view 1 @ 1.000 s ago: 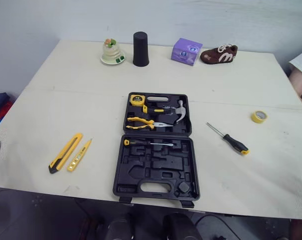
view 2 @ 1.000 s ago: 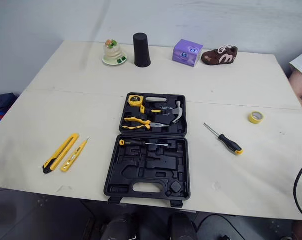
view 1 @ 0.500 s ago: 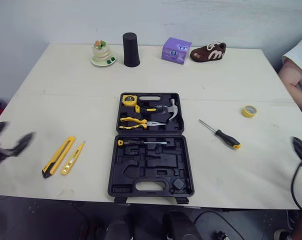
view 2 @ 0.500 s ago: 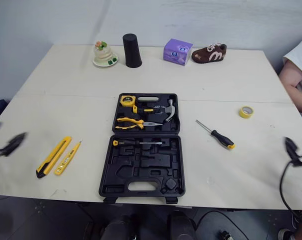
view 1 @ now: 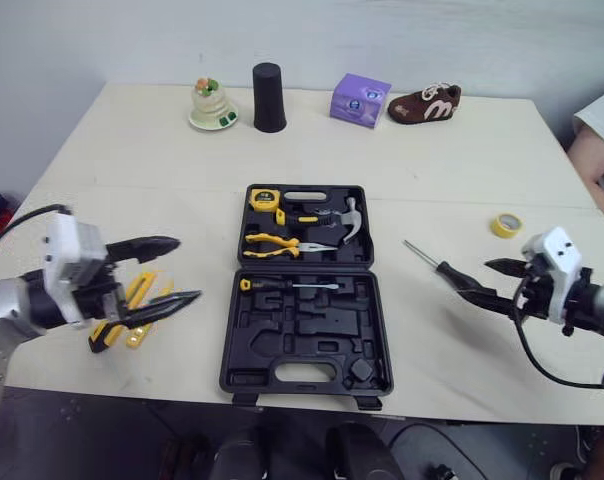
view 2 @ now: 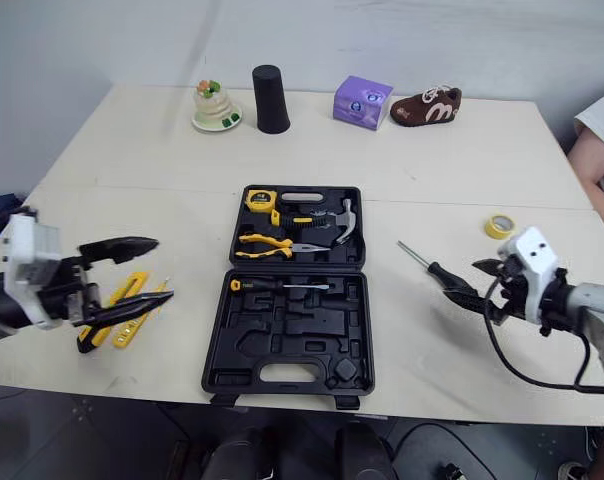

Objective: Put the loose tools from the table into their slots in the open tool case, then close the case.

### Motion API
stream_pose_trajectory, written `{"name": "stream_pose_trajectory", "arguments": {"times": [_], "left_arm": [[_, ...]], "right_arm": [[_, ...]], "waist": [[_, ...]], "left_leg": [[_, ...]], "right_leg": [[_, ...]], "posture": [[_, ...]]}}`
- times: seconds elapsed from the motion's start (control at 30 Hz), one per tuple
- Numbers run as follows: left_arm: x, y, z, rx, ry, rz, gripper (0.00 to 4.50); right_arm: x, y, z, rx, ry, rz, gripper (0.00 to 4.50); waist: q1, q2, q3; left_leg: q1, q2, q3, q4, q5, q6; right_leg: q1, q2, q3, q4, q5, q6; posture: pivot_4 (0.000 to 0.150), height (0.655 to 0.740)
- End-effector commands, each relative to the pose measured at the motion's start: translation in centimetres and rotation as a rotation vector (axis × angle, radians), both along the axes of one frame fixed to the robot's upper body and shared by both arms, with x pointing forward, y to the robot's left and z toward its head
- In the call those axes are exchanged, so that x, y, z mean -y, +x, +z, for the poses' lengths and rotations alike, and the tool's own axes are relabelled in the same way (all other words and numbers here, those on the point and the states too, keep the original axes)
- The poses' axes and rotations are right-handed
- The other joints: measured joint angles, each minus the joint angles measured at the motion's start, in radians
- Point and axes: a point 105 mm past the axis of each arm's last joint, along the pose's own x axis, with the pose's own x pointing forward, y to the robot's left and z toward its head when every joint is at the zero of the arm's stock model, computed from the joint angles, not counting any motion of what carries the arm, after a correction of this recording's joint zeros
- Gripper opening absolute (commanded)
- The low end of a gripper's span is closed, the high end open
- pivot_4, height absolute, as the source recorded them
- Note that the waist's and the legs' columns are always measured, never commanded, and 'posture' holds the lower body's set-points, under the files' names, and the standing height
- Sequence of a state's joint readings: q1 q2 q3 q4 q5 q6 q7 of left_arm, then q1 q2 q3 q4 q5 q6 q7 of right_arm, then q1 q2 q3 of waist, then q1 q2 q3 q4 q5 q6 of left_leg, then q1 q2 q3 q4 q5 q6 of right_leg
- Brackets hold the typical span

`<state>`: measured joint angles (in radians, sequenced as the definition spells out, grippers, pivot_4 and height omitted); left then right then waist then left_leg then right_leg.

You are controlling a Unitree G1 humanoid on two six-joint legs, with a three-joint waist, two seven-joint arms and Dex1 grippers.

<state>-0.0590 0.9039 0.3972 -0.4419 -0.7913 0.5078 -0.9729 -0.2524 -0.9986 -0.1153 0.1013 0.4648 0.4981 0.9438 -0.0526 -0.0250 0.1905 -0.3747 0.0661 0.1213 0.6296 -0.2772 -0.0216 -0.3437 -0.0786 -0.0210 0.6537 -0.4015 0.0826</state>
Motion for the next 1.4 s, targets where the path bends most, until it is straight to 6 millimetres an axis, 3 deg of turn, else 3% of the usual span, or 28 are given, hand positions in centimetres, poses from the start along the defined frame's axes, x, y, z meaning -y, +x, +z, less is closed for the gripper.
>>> {"name": "stream_pose_trajectory", "arguments": {"times": [0.03, 0.2, 0.27, 0.33, 0.47, 0.5, 0.57, 0.63, 0.7, 0.8, 0.83, 0.93, 1.0, 1.17, 1.4], "left_arm": [[2.6, -1.3, 0.5, 0.004, -0.015, -0.087, 4.45], [3.7, -2.3, 0.3, -0.023, -0.013, -0.116, 4.45], [3.6, -2.6, 0.1, -0.042, 0.019, -0.12, 4.5], [3.8, -2.8, 0.6, -0.036, 0.0, -0.131, 4.5], [3.7, -2.6, 0.8, -0.018, -0.009, -0.129, 4.5], [3.3, -1.7, 1.0, 0.043, 0.004, -0.078, 4.5], [2.3, -0.8, 1.1, 0.136, 0.065, -0.035, 4.5], [1.7, -1.1, 0.8, 0.135, 0.096, -0.064, 4.5], [1.1, -1.7, 0.6, 0.093, 0.111, -0.114, 4.5], [0.9, -1.9, 0.5, 0.084, 0.132, -0.147, 4.5], [0.9, -1.8, 0.4, 0.089, 0.135, -0.147, 4.5], [-0.1, -1.0, -0.5, 0.155, 0.17, -0.07, 4.5], [-0.6, -1.2, -1.4, 0.116, 0.168, -0.032, 4.5], [-0.9, -2.3, -2.5, 0.067, 0.178, -0.014, 4.5], [-1.7, -3.7, -3.4, 0.029, 0.194, 0.049, 4.5]], "right_arm": [[0.5, 1.1, -0.4, 0.004, -0.029, -0.017, 4.5], [0.4, 1.4, -1.3, -0.027, -0.05, -0.001, 4.5], [0.6, 1.3, -2.0, -0.049, -0.11, 0.013, 4.01], [0.9, 1.2, -2.1, -0.061, -0.109, 0.001, 3.27], [0.9, 0.8, -1.7, -0.035, -0.102, 0.046, 1.21], [0.6, 0.6, -1.5, -0.028, -0.092, 0.071, 1.0], [-1.2, 0.1, 0.3, 0.057, -0.131, 0.219, 1.01], [-3.1, 0.3, 2.4, 0.134, -0.119, 0.296, 1.01], [-6.6, 0.7, 5.3, 0.221, -0.129, 0.439, 1.01], [-10.6, 0.3, 7.9, 0.269, -0.124, 0.612, 1.01], [-11.3, 0.2, 8.2, 0.264, -0.112, 0.637, 1.01], [-16.7, -3.0, 7.3, 0.145, -0.125, 0.934, 1.01], [-19.2, -3.7, 6.5, 0.076, -0.155, 1.003, 1.01], [-20.7, -3.6, 5.1, 0.014, -0.255, 1.021, 1.01], [-20.4, -2.6, 3.1, 0.007, -0.357, 0.984, 1.01]], "waist": [[0.0, 0.0, 0.0], [0.0, 0.0, 0.0], [-0.001, 0.0, 0.0], [-0.001, 0.0, 0.0], [0.001, 0.0, 0.0], [0.004, 0.0, 0.0], [0.011, 0.0, 0.0], [0.012, 0.001, 0.001], [-0.001, 0.002, 0.001], [-0.017, 0.004, 0.004], [-0.015, 0.004, 0.004], [0.003, 0.003, 0.004], [0.0, 0.002, 0.004], [-0.004, 0.002, 0.004], [-0.002, 0.002, 0.004]], "left_leg": [[-0.001, 0.0, 0.0, 0.0, 0.0, 0.0], [-0.001, 0.001, 0.001, 0.0, 0.0, 0.0], [-0.001, 0.0, 0.001, 0.0, 0.0, 0.0], [-0.001, 0.0, 0.002, 0.001, 0.0, 0.0], [0.001, 0.0, 0.002, 0.003, 0.0, 0.0], [0.001, 0.0, 0.001, 0.003, 0.0, 0.0], [0.001, 0.0, 0.001, 0.003, 0.0, 0.0], [0.001, 0.0, 0.002, 0.002, 0.001, 0.0], [0.001, 0.001, 0.005, 0.002, 0.0, 0.0], [0.001, 0.002, 0.008, 0.002, 0.001, -0.001], [0.001, 0.003, 0.007, 0.001, 0.001, -0.001], [-0.001, 0.005, 0.004, 0.001, -0.001, -0.003], [-0.005, 0.005, 0.005, 0.002, -0.002, -0.002], [-0.031, 0.005, 0.004, 0.018, -0.003, 0.001], [-0.03, 0.001, 0.002, 0.021, -0.001, 0.005]], "right_leg": [[0.0, 0.0, 0.0, -0.001, 0.0, 0.0], [-0.001, 0.002, 0.002, -0.002, 0.0, 0.0], [-0.001, 0.002, 0.002, -0.002, 0.0, 0.0], [-0.001, 0.002, 0.002, -0.002, 0.0, 0.0], [0.002, 0.002, 0.002, -0.001, 0.001, 0.001], [0.002, 0.002, 0.003, -0.001, 0.001, 0.001], [0.002, 0.002, 0.002, -0.001, 0.001, 0.001], [0.001, 0.003, 0.003, -0.001, 0.001, 0.001], [-0.001, 0.004, 0.005, -0.001, 0.001, 0.001], [-0.004, 0.005, 0.008, 0.002, 0.001, 0.001], [-0.004, 0.005, 0.008, 0.002, 0.0, 0.001], [-0.004, 0.007, 0.006, -0.001, 0.0, 0.0], [-0.009, 0.006, 0.008, 0.0, 0.0, -0.001], [-0.033, 0.004, 0.006, 0.013, 0.0, -0.001], [-0.03, 0.0, 0.004, 0.016, 0.0, 0.0]], "posture": [[0.15, 0.74], [0.15, 0.74], [0.15, 0.74], [0.15, 0.74], [0.15, 0.74], [0.15, 0.74], [0.15, 0.74], [0.15, 0.74], [0.15, 0.74], [0.15, 0.74], [0.15, 0.74], [0.15, 0.74], [0.15, 0.74], [0.15, 0.74], [0.15, 0.74]]}}
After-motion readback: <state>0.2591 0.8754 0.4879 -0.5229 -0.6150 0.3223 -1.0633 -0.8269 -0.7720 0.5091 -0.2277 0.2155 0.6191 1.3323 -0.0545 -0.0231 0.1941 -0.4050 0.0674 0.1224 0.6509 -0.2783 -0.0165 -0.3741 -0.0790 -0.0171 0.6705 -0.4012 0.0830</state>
